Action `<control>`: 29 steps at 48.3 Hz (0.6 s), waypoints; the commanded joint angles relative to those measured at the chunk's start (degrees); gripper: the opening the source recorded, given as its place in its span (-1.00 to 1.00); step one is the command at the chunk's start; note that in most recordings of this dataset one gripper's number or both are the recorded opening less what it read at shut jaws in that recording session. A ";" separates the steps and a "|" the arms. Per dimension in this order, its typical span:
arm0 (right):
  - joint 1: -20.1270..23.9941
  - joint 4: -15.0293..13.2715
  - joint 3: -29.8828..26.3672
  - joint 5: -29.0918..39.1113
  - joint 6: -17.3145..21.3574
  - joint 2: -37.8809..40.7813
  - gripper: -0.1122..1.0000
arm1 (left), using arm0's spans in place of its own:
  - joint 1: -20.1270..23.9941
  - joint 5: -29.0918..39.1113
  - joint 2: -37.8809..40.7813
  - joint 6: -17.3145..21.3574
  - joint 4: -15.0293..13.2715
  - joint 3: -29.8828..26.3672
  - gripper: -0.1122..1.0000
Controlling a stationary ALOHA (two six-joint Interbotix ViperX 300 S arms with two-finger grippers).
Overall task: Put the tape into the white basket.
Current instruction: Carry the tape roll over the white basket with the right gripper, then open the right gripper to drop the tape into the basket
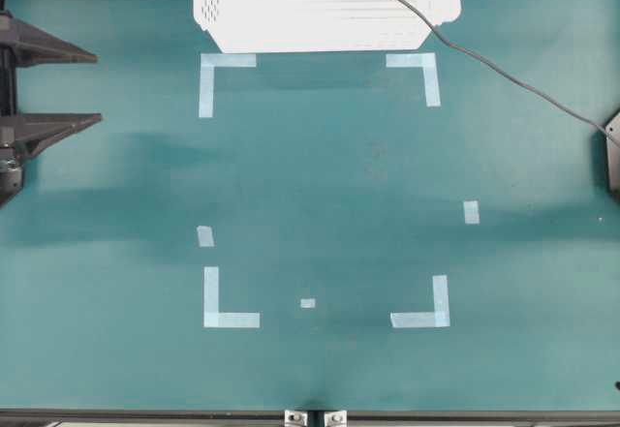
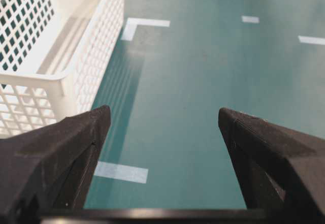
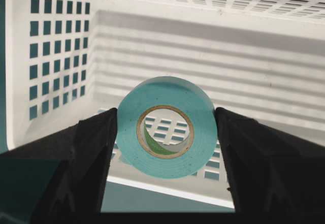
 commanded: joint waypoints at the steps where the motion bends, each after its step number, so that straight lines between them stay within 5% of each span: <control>1: -0.09 0.44 -1.41 0.09 0.00 -1.67 0.42 | 0.44 -0.53 0.35 0.09 0.00 -0.53 0.57; 29: -0.09 1.67 -1.41 -1.76 -3.60 -1.49 0.42 | 0.53 -0.62 0.26 0.09 0.00 -0.09 0.57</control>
